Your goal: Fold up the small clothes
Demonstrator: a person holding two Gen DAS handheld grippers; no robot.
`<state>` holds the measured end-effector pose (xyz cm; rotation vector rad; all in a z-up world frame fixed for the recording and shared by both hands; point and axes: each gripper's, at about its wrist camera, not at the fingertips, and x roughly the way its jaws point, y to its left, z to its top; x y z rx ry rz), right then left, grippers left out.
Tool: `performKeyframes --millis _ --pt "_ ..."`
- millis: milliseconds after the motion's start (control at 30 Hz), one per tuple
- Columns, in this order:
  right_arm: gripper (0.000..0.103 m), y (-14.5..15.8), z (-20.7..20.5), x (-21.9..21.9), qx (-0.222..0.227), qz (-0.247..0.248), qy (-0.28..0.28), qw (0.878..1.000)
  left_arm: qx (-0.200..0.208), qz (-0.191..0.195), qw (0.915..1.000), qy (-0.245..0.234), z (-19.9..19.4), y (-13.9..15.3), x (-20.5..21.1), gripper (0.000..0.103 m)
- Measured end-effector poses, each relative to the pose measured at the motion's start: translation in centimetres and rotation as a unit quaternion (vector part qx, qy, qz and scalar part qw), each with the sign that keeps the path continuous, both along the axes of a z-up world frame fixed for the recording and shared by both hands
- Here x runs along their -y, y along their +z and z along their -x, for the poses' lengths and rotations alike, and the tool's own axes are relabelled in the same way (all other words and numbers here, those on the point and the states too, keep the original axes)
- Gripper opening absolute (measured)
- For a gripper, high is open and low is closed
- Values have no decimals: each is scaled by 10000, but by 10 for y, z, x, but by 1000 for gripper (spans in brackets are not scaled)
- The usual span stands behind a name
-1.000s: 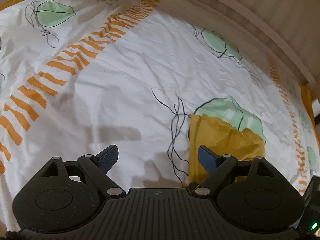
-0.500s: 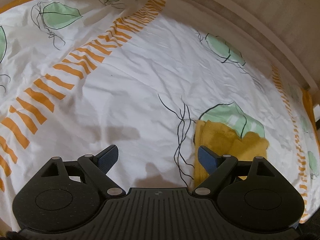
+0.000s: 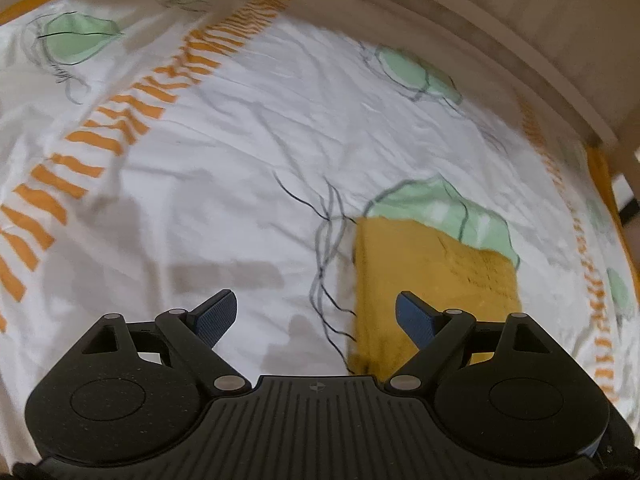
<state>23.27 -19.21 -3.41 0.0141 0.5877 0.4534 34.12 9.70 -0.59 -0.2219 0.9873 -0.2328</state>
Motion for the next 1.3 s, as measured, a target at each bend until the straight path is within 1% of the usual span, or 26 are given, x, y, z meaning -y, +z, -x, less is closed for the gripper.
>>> performKeyframes --millis 100,167,200,233,267,300,333,433,567,667,700,733,767,833,867,900,967,1000,1033,1067,1100,1167,1200,1233,1300 --pt "92 -9 8 -13 49 453 329 9984 -142 103 9996 -238 1 -9 13 87" --pt "92 -15 15 -25 213 904 595 9939 -272 183 9987 -393 2 -15 20 87" --pt "89 -18 17 -32 292 1112 726 9907 -331 191 9982 -464 2 -18 25 87" --pt "80 -21 19 -36 350 1277 829 9877 -363 184 9978 -524 3 -20 28 87" --pt "75 -24 19 -42 397 1441 904 9846 -386 172 9975 -573 3 -21 31 87" --pt "66 -27 19 -48 442 1646 972 9806 -407 155 9972 -612 4 -22 33 87" --pt "60 -29 19 -54 488 1832 1048 9763 -414 147 9971 -627 4 -22 34 87" --pt "58 -38 23 -64 671 2244 1267 9639 -452 155 9968 -640 4 -24 34 87" --pt "57 -47 38 -77 1041 2775 1651 9407 -495 177 9971 -554 2 -25 31 87" --pt "57 -53 43 -83 1213 3106 1769 9260 -508 209 9972 -505 1 -25 30 87" --pt "53 -55 42 -85 1257 3184 1773 9227 -508 213 9972 -505 1 -24 29 87" --pt "44 -56 42 -87 1292 3251 1766 9200 -506 212 9972 -509 1 -24 30 87" --pt "38 -57 40 -89 1318 3281 1751 9189 -503 212 9972 -514 2 -24 30 87" --pt "17 -56 38 -90 1365 3240 1666 9212 -492 213 9972 -514 2 -24 30 87" --pt "13 -53 35 -89 1343 3128 1588 9268 -469 216 9974 -502 2 -23 30 87" --pt "12 -49 31 -87 1283 2913 1496 9361 -443 216 9976 -485 3 -21 29 87" --pt "12 -34 22 -78 1054 2108 1187 9646 -380 204 9980 -458 3 -18 28 87" --pt "12 -27 16 -73 868 1616 1018 9777 -347 190 9983 -439 4 -17 27 87" --pt "12 -23 9 -68 658 1109 867 9879 -307 166 9985 -410 4 -16 27 87" --pt "12 -24 3 -66 442 775 784 9929 -277 137 9987 -393 4 -15 27 87" --pt "12 -28 -2 -67 265 627 754 9948 -272 101 9988 -396 4 -16 27 87" --pt "14 -42 -9 -73 -40 663 744 9950 -276 19 9987 -433 4 -17 29 87" --pt "18 -50 -12 -75 -231 653 795 9944 -276 -33 9986 -461 5 -19 31 87" --pt "24 -54 -12 -74 -350 583 820 9943 -276 -83 9984 -495 6 -20 32 87" --pt "26 -58 -9 -67 -400 321 835 9952 -246 -200 9978 -583 8 -23 38 87"
